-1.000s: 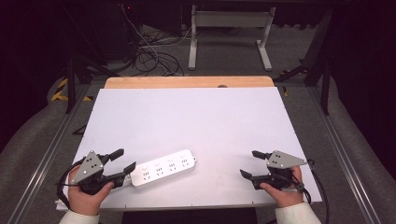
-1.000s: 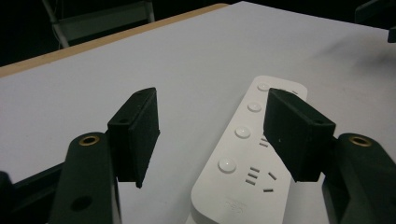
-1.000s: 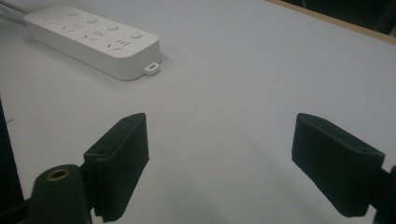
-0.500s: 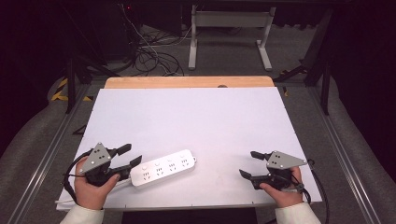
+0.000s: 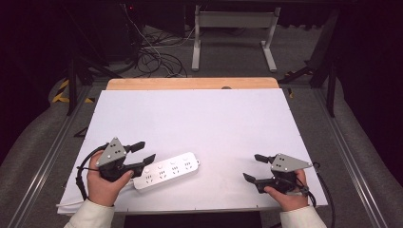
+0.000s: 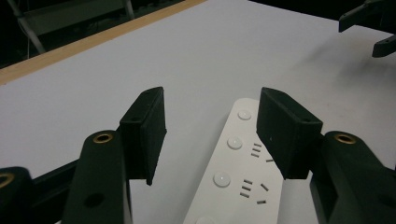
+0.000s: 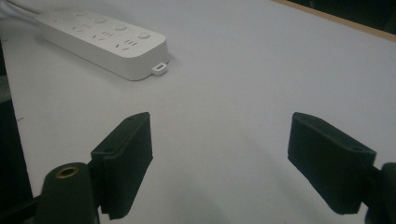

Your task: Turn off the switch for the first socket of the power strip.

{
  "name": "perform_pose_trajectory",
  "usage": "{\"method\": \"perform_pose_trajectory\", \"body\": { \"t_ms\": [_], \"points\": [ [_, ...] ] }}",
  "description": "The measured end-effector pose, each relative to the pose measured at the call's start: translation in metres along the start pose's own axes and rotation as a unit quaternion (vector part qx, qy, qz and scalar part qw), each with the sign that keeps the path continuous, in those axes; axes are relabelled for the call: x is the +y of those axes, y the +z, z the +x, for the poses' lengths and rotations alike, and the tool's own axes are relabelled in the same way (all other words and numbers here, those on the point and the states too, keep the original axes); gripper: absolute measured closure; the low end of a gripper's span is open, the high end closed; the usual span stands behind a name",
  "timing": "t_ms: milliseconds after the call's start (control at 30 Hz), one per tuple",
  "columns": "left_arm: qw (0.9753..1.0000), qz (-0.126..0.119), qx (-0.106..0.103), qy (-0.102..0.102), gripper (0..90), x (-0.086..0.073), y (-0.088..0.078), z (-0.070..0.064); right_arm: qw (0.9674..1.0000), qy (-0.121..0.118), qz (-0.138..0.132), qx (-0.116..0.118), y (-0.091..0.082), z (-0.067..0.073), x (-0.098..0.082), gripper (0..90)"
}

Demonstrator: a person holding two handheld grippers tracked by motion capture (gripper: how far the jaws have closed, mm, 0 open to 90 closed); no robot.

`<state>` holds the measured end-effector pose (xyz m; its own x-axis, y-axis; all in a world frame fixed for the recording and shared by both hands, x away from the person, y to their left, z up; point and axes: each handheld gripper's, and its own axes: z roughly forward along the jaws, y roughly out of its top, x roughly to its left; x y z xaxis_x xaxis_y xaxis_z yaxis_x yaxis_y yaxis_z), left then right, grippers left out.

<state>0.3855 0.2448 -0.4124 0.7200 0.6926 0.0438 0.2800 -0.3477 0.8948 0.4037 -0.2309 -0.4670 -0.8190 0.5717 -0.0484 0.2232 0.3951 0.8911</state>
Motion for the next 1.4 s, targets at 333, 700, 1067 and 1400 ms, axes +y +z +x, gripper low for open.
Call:
{"method": "perform_pose_trajectory", "body": {
  "t_ms": [333,700,1067,1400],
  "points": [
    [0.9997,0.022,-0.007,0.005,43.1,0.005,0.004,0.006,1.0,0.001,-0.001,0.002,0.0,0.0,0.0,22.5],
    [0.9972,0.063,-0.04,-0.005,52.8,0.008,-0.001,0.009,1.0,0.003,0.001,0.004,0.001,0.0,0.0,22.5],
    [0.9889,0.136,-0.042,0.044,58.6,0.013,0.004,0.006,0.9999,0.003,0.007,0.009,0.003,0.001,-0.001,22.6],
    [0.9755,0.214,-0.05,0.021,64.7,0.01,0.017,0.013,0.9999,0.003,0.011,0.012,0.004,0.001,-0.002,22.6]
  ]
}}
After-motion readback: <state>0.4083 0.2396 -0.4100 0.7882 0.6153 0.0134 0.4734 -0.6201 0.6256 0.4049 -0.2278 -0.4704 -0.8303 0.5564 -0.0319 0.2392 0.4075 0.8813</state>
